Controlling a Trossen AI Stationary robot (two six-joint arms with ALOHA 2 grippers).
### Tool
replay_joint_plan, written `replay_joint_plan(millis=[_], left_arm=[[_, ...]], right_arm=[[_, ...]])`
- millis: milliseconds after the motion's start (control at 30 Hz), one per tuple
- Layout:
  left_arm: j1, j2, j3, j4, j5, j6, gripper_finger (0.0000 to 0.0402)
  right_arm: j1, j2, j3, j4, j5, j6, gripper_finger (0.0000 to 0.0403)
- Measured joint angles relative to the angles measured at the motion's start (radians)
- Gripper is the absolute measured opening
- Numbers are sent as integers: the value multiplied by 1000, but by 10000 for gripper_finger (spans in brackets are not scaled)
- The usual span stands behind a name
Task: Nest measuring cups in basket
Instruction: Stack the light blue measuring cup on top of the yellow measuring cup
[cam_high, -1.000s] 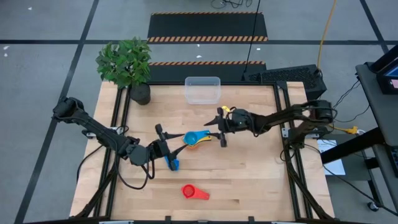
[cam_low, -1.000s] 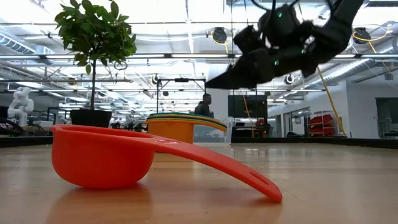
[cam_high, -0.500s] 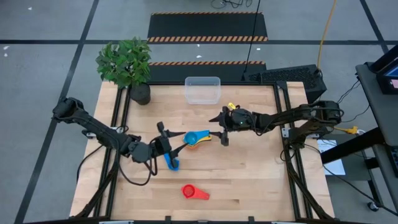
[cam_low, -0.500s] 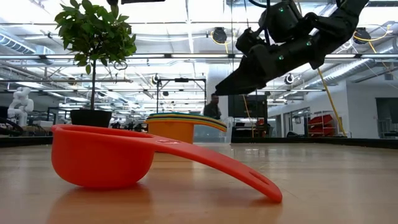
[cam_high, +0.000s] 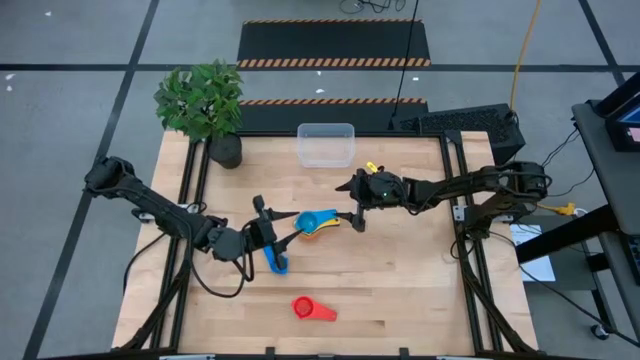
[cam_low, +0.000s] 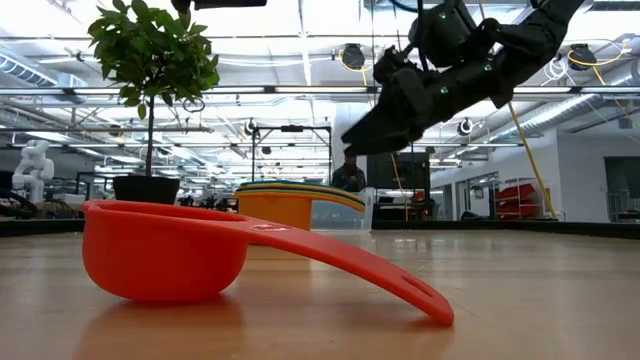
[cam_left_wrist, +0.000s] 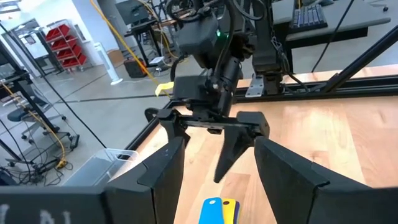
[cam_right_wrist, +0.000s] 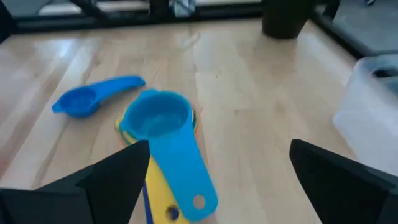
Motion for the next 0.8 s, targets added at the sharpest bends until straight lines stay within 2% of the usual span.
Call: replay_joint_plan(millis=[167,367,567,800], left_arm=[[1,0,0,0,0,2,198],[14,0,0,-2,-1,10,198],[23,0,0,-19,2,8,198],[17,0,0,-27,8,8,198]], right_arm=[[0,16,0,-16,-77,0,382],[0,64,25,-19,-79,-5,382],[15,183,96,-29,-103,-26,382],[27,243,166,-133,-103,-73,382]])
